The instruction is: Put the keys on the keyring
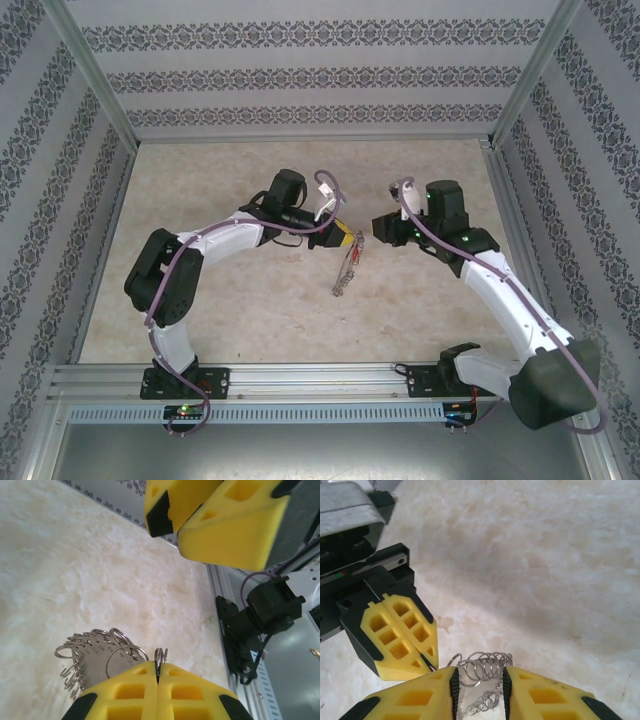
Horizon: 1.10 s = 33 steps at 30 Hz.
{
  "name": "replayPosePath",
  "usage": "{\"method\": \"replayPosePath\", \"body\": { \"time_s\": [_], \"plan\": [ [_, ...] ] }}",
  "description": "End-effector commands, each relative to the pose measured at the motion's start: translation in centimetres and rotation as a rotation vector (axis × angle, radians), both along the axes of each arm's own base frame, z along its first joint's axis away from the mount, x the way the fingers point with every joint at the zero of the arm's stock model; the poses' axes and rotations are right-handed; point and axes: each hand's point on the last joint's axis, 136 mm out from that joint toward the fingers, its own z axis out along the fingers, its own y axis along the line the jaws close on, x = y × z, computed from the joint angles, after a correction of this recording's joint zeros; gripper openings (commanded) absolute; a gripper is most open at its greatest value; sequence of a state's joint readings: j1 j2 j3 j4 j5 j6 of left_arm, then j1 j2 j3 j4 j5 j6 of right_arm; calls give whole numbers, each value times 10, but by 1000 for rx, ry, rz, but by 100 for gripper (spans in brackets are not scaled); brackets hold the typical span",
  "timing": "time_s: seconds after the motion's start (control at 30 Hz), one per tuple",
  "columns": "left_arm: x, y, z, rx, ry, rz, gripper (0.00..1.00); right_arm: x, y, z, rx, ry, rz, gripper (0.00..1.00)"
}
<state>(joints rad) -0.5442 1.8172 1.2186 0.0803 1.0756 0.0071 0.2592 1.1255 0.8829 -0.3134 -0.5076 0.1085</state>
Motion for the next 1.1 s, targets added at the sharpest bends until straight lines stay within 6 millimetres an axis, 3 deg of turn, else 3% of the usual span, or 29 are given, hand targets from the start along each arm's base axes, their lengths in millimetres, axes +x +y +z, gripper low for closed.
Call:
{"method": "replayPosePath", "body": {
  "time_s": [0.0,0.37,0.57,0.77,0.87,1.07],
  "plan": [
    [4,-5,34,-86,-107,25,0,-4,11,4,141,17,15,32],
    [2,-3,47,-111,-128,32,0,-18,26,-18,318,73,53,37],
    [2,-4,50,-116,-126,32,0,-20,36,-28,318,85,81,44],
    [2,-4,51,-121,-125,34,0,-22,41,-41,300,97,92,44],
    [2,-3,52,-123,-126,37,0,-22,42,-48,296,111,91,36],
    [3,-3,54,-127,-135,44,0,-24,42,-56,294,129,88,6]
  ]
}}
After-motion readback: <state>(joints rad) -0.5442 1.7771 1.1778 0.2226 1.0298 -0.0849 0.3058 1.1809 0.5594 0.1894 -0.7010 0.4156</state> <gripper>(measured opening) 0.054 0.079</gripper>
